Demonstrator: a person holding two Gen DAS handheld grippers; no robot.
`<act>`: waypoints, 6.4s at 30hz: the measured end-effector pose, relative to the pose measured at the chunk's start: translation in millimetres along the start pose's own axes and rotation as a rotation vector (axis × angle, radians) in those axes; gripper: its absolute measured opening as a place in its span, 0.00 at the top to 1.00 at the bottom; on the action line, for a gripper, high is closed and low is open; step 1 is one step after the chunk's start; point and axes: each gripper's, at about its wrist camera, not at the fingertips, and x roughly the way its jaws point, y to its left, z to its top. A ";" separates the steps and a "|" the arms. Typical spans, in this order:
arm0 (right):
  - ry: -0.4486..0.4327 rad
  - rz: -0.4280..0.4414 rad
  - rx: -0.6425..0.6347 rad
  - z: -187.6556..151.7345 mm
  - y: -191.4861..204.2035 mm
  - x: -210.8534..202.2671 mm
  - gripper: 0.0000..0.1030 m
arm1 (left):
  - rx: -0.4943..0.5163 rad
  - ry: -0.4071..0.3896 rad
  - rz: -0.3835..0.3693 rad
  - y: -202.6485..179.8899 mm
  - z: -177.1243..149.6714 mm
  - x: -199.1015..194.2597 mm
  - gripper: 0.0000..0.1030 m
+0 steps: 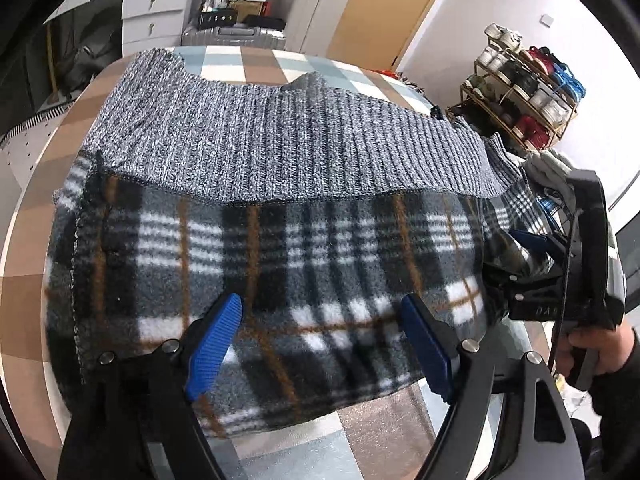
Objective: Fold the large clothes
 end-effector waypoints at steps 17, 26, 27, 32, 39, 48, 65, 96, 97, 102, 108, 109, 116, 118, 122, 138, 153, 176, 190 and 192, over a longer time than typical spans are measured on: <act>0.057 0.134 -0.155 92.8 79.7 2.0 0.00 | 0.008 -0.041 0.039 -11.1 -7.2 -0.1 0.24; 0.052 0.093 -0.136 69.2 84.2 15.6 0.00 | 0.023 -0.033 0.036 -11.6 -6.9 0.7 0.24; 0.042 0.123 -0.120 70.3 80.6 9.6 0.00 | 0.023 -0.034 0.036 -11.7 -7.4 0.3 0.24; -0.194 0.287 0.080 56.0 17.8 -56.7 0.00 | 0.035 -0.037 0.029 -11.9 -9.8 -1.3 0.24; -0.428 0.214 0.115 -1.6 -52.9 -108.1 0.00 | 0.017 -0.031 0.069 -16.6 -6.4 -6.0 0.23; -0.132 0.209 0.166 -22.2 -81.9 -32.2 0.00 | 0.021 -0.063 0.130 -8.2 -11.4 -12.6 0.23; -0.194 0.394 0.288 -19.6 -96.1 -43.3 0.00 | -0.009 -0.212 0.167 8.8 -7.4 -59.3 0.23; -0.056 0.339 0.333 63.9 -111.3 -6.4 0.00 | 0.042 -0.050 0.089 -4.0 79.9 -4.6 0.20; -0.005 0.320 0.345 68.0 -113.0 6.2 0.00 | 0.033 -0.008 0.099 -3.8 76.5 5.4 0.20; 0.091 0.294 0.327 68.1 -116.3 40.3 0.00 | 0.023 -0.010 0.083 10.0 66.9 14.9 0.20; 0.013 0.327 0.339 60.0 -117.3 11.0 0.00 | 0.053 -0.009 0.128 -9.8 57.8 0.0 0.20; -0.024 0.360 0.330 57.3 -114.0 -2.6 0.00 | 0.048 -0.005 0.084 -18.7 57.4 -6.5 0.20; 0.119 0.329 0.158 56.1 -42.0 -0.3 0.00 | 0.112 0.077 -0.032 -71.3 54.4 26.4 0.20; 0.141 0.267 0.133 51.9 -30.5 11.3 0.00 | 0.107 0.096 0.027 -69.0 47.0 45.5 0.20; 0.095 0.176 0.070 46.4 -14.3 22.9 0.00 | 0.139 0.063 0.073 -72.9 40.9 51.2 0.18; -0.208 0.707 0.630 -100.1 -119.6 -61.2 0.00 | 0.191 0.003 0.023 -97.7 37.7 28.9 0.17; -0.083 0.620 0.948 -96.3 -147.9 -4.9 0.00 | 0.237 0.065 0.054 -115.7 26.4 52.1 0.17; -0.377 0.431 0.710 -72.7 -123.9 -41.1 0.75 | 0.327 0.120 0.100 -128.8 14.6 71.3 0.02; -0.432 0.337 0.589 -106.4 -115.1 -102.4 0.78 | 0.382 0.146 0.041 -172.1 -23.0 63.6 0.02; -0.425 0.316 0.576 -113.3 -114.4 -103.2 0.77 | 0.433 0.138 0.087 -185.5 -30.4 62.7 0.02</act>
